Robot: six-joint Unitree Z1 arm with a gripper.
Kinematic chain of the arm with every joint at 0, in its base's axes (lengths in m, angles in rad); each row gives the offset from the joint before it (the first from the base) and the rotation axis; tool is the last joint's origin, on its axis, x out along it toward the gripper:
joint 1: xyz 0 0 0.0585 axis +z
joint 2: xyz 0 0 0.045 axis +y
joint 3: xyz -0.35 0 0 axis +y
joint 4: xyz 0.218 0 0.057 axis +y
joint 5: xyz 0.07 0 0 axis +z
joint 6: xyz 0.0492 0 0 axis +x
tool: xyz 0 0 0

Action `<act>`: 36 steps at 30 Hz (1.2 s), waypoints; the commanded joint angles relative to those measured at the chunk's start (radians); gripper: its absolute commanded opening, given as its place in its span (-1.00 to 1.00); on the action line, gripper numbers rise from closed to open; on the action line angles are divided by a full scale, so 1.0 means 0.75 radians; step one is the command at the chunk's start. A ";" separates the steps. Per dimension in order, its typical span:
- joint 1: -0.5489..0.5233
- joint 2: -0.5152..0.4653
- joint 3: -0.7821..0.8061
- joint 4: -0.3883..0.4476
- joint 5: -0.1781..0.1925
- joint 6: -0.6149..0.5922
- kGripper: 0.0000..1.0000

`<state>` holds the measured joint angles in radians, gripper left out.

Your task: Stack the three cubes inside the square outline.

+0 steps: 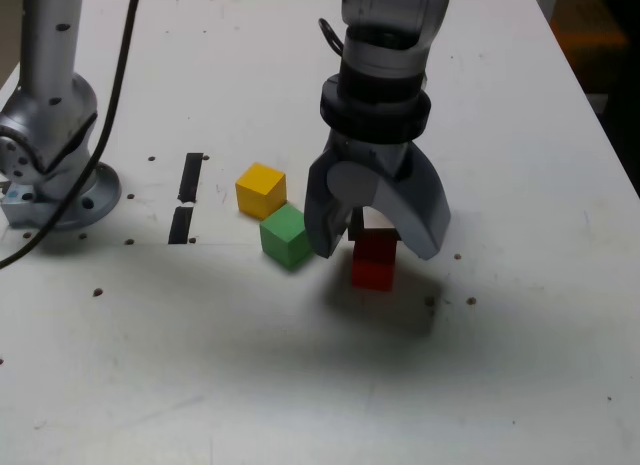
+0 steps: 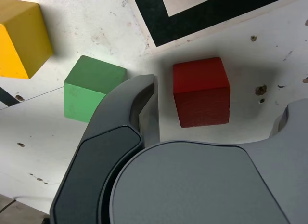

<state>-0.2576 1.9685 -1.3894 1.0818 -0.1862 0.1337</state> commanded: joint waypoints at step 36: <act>-0.004 0.052 0.218 -0.519 -0.153 -0.001 -0.87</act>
<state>-0.2588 1.9969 -1.2374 0.7052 -0.3052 0.1324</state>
